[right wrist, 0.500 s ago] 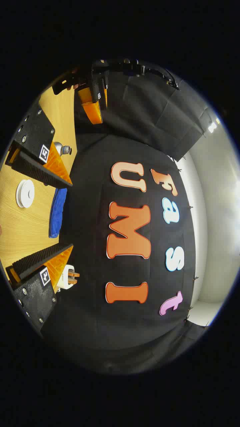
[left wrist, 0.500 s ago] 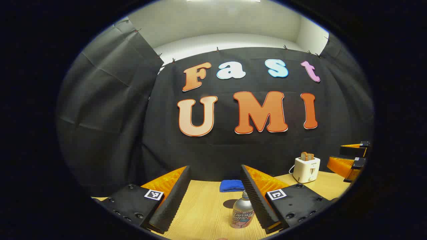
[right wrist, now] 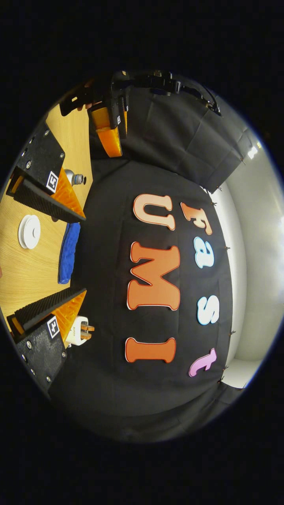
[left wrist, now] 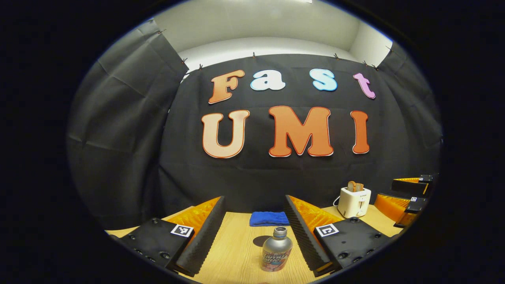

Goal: Open the teacup lid with one hand, grasp the water bottle and pour water into the teacup with the other hand; after pouring, place the water bottle on the coaster and then close the teacup lid.

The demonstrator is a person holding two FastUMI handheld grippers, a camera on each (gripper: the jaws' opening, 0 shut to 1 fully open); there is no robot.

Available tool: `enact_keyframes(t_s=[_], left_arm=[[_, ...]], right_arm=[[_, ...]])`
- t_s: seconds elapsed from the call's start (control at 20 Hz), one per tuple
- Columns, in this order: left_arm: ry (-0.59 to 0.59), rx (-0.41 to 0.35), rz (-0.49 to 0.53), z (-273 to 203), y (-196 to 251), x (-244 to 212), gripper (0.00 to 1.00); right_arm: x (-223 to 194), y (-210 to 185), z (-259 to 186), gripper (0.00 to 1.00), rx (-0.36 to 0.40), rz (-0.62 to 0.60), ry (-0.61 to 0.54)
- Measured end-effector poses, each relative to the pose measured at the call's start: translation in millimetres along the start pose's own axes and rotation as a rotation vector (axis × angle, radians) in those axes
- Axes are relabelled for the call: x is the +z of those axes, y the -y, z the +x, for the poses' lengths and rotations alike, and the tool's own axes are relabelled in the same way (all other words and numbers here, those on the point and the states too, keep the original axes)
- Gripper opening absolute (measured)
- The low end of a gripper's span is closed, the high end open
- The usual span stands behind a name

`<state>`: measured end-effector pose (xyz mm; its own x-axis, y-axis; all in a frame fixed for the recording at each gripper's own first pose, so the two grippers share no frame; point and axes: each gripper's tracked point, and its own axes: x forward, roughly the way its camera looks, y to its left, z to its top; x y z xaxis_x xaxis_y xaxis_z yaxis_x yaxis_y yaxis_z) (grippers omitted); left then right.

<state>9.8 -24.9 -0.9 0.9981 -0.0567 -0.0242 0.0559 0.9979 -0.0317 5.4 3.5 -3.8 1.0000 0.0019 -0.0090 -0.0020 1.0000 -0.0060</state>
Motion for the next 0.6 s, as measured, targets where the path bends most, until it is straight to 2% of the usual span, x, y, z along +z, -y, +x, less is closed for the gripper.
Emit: enact_keyframes(t_s=[0.1, 0.35, 0.45, 0.5, 0.6], left_arm=[[-0.003, -0.013, -0.004, 0.0, 3.1, -1.0, 0.98], [-0.003, 0.011, 0.015, -1.3, -5.0, -0.4, 0.97], [-0.010, 0.020, 0.013, -2.8, -8.4, -3.4, 1.00], [-0.015, 0.022, 0.013, -1.7, -10.5, -5.2, 0.94], [-0.028, 0.027, 0.017, -3.1, -12.5, -10.7, 0.94]], right_arm=[[-4.9, -5.3, 1.5, 1.00, 0.016, 0.002, -0.016], [-4.4, -7.0, 2.8, 0.97, 0.018, -0.002, -0.013], [-5.6, -9.3, 5.1, 0.97, 0.023, 0.006, -0.017], [-7.5, -9.4, 5.4, 0.97, 0.023, 0.008, -0.023], [-12.3, -9.9, 9.3, 0.98, 0.022, 0.005, -0.033]])
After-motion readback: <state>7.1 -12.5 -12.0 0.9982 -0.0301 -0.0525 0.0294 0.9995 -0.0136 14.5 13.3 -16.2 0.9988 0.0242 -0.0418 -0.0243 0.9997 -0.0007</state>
